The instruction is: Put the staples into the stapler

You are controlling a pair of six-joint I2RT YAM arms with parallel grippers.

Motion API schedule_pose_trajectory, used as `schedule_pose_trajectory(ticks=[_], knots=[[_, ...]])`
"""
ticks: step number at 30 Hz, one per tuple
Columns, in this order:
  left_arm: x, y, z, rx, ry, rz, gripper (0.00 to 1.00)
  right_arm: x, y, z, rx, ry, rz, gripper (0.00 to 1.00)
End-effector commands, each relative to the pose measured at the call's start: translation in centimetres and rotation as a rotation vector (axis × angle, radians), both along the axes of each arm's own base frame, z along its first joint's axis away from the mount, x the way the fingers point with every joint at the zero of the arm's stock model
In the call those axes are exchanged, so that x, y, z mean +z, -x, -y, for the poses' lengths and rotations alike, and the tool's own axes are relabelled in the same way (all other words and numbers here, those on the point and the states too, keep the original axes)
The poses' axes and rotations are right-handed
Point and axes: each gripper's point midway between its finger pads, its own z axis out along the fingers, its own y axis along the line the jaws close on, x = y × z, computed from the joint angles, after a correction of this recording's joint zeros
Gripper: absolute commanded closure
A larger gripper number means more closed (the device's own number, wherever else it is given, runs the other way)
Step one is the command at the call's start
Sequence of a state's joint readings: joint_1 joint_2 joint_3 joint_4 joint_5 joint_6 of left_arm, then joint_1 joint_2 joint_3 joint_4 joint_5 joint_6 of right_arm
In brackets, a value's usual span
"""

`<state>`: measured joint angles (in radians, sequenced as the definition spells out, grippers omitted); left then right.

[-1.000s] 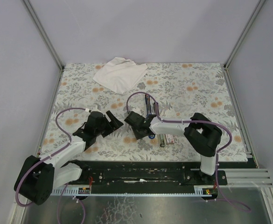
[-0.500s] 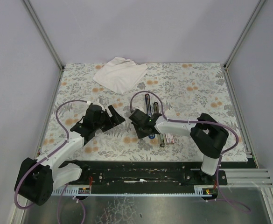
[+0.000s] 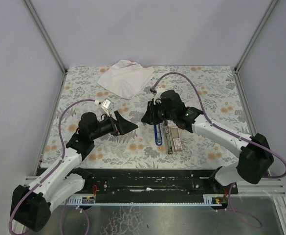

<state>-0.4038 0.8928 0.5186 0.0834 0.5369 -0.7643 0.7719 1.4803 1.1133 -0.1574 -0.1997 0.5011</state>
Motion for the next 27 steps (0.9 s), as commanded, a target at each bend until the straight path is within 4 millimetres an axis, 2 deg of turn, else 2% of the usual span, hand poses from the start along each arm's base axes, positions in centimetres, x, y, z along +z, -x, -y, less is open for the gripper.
schedule_pose_trajectory(ticks=[1, 4, 7, 12, 20, 27], knots=[[5.0, 2.5, 1.0, -0.142, 0.146, 0.189, 0.16, 7.3, 2.1, -1.9, 0.154, -0.263, 0.082, 0.77], [7.1, 3.8, 1.4, -0.2, 0.204, 0.236, 0.15, 10.0, 3.6, -2.6, 0.21, -0.397, 0.083, 0.77], [8.6, 5.0, 1.8, -0.259, 0.244, 0.274, 0.15, 11.8, 4.6, -3.0, 0.249, -0.505, 0.079, 0.77], [9.0, 5.3, 1.9, -0.263, 0.259, 0.269, 0.18, 14.1, 5.6, -3.3, 0.291, -0.635, 0.081, 0.76], [11.1, 5.3, 1.8, -0.22, 0.36, 0.295, 0.37, 15.2, 6.4, -3.1, 0.309, -0.69, 0.078, 0.75], [11.7, 5.2, 1.8, -0.208, 0.382, 0.295, 0.53, 15.6, 7.0, -2.9, 0.322, -0.719, 0.065, 0.75]])
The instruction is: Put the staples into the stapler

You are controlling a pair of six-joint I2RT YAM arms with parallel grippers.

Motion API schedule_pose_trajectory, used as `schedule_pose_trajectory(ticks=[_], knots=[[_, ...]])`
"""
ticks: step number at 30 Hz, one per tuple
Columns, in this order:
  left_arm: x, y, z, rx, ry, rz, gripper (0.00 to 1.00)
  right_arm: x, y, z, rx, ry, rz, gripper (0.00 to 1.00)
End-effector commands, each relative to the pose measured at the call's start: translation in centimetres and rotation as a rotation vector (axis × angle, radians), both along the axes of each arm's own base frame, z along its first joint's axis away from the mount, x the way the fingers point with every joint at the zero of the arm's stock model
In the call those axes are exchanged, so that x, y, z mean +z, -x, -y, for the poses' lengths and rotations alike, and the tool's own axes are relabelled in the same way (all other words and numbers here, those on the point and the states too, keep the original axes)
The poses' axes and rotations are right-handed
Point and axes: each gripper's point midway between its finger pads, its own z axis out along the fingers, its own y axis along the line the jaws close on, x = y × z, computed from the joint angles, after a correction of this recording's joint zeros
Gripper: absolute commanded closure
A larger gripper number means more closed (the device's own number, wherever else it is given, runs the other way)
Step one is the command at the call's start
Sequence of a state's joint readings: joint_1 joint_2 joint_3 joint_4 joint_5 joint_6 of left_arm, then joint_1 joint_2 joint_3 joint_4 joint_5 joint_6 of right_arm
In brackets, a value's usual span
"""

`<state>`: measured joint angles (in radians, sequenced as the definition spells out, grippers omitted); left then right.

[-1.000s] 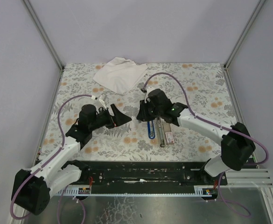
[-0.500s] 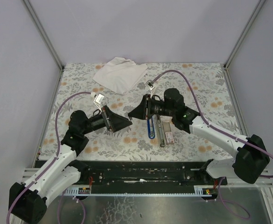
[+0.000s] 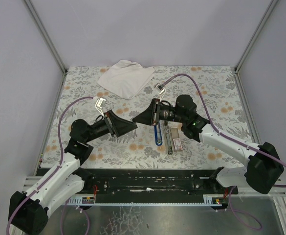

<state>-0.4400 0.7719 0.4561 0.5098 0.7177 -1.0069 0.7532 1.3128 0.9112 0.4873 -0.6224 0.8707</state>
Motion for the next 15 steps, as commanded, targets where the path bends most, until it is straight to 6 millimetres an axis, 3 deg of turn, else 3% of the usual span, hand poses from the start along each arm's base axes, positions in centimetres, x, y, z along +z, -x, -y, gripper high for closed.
schedule_pose_trajectory(ticks=[1, 15], knots=[[2.25, 0.41, -0.07, 0.002, 0.066, 0.064, 0.56, 3.13, 0.92, 0.51, 0.029, -0.088, 0.06, 0.75], [2.11, -0.09, 0.03, 0.029, 0.08, 0.036, 0.82, 2.87, 1.29, 0.69, 0.036, -0.085, 0.052, 0.75]])
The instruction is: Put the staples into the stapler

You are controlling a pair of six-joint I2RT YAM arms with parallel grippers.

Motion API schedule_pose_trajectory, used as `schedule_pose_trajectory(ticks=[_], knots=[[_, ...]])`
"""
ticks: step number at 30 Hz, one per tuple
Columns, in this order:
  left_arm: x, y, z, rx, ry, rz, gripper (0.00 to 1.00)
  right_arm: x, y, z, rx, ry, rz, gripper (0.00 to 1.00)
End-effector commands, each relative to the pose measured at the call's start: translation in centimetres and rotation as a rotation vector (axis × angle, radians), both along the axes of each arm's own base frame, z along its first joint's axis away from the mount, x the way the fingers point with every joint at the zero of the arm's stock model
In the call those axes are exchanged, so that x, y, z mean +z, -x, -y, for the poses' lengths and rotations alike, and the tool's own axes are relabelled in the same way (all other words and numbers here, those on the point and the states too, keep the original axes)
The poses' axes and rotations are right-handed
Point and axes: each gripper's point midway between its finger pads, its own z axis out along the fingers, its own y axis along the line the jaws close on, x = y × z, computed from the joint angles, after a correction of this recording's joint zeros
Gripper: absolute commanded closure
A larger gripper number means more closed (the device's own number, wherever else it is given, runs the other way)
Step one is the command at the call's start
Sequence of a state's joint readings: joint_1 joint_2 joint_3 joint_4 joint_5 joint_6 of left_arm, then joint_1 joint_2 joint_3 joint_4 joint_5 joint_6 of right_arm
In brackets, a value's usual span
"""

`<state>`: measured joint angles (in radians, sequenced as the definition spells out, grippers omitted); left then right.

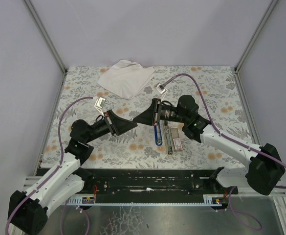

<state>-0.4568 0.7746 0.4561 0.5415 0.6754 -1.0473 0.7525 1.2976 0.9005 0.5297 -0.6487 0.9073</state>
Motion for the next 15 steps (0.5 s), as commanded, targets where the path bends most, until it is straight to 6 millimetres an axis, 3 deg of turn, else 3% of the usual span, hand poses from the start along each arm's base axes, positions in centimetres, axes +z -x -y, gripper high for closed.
schedule_pose_trajectory(ticks=[1, 4, 10, 13, 15], knots=[[1.2, 0.1, -0.1, 0.014, 0.042, 0.046, 0.83, 1.7, 0.5, 0.6, 0.006, -0.044, 0.054, 0.75], [0.5, -0.1, -0.1, 0.022, 0.028, 0.025, 0.87, 1.4, 0.4, 0.8, -0.013, -0.031, 0.058, 0.7], [-2.0, -0.5, -0.2, 0.043, -0.049, -0.025, 0.92, 0.8, -0.3, 1.5, -0.081, 0.02, 0.087, 0.47], [-4.8, -0.9, -0.6, 0.078, -0.154, -0.071, 0.93, 0.3, -0.9, 2.3, -0.131, 0.057, 0.098, 0.41], [-8.4, -1.4, -1.3, 0.123, -0.285, -0.158, 0.93, -0.2, -1.5, 3.0, -0.177, 0.082, 0.102, 0.39]])
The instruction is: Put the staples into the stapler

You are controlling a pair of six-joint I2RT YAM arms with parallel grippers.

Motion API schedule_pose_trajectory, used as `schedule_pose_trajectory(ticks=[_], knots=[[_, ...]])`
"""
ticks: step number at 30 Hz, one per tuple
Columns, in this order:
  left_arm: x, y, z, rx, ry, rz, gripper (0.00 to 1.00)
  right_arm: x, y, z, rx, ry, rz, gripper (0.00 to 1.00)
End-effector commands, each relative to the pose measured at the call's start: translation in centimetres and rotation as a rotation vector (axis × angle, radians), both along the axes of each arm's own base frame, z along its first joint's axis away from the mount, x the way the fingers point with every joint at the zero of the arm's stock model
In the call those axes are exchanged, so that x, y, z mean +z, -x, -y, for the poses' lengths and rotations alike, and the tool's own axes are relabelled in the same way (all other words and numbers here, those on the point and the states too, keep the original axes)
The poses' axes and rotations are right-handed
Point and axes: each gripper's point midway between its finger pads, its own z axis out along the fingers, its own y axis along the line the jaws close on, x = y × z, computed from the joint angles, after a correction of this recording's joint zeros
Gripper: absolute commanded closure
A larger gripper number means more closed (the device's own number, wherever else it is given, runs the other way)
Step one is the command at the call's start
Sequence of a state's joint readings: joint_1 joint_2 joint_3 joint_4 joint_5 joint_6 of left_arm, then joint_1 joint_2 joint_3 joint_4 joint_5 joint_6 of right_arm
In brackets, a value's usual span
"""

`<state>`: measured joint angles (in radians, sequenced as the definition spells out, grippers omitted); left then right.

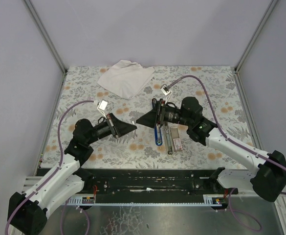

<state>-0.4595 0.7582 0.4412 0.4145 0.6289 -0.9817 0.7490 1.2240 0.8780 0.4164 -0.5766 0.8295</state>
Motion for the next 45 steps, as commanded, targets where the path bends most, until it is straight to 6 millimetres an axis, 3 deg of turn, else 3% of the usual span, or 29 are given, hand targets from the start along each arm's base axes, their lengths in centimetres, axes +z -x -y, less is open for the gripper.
schedule_pose_trajectory(ticks=[1, 4, 7, 12, 21, 30, 38, 45], knots=[[-7.2, -0.8, -1.4, 0.091, -0.267, -0.139, 0.94, 0.0, -1.7, 2.0, -0.133, 0.055, 0.075, 0.39], [-11.5, -1.4, -2.4, 0.154, -0.432, -0.234, 0.96, -2.8, -3.0, 3.4, -0.226, 0.197, 0.077, 0.38], [-14.4, -1.6, -2.5, 0.206, -0.548, -0.3, 0.96, -5.2, -3.2, 4.4, -0.245, 0.311, 0.072, 0.38], [-17.5, -2.2, -2.6, 0.31, -0.758, -0.37, 0.96, -8.1, -3.4, 6.0, -0.286, 0.44, 0.044, 0.39], [-22.2, -1.8, -2.5, 0.375, -1.016, -0.451, 0.95, -10.5, -3.9, 7.3, -0.333, 0.541, 0.021, 0.39], [-24.8, -1.2, -1.6, 0.338, -1.14, -0.488, 0.92, -11.5, -4.1, 7.6, -0.338, 0.585, 0.012, 0.39], [-26.7, -0.4, -1.1, 0.267, -1.208, -0.509, 0.79, -11.9, -4.2, 7.2, -0.324, 0.585, -0.004, 0.39], [-27.6, 0.4, 0.3, 0.207, -1.159, -0.536, 0.64, -11.9, -4.3, 7.0, -0.322, 0.586, -0.012, 0.39]])
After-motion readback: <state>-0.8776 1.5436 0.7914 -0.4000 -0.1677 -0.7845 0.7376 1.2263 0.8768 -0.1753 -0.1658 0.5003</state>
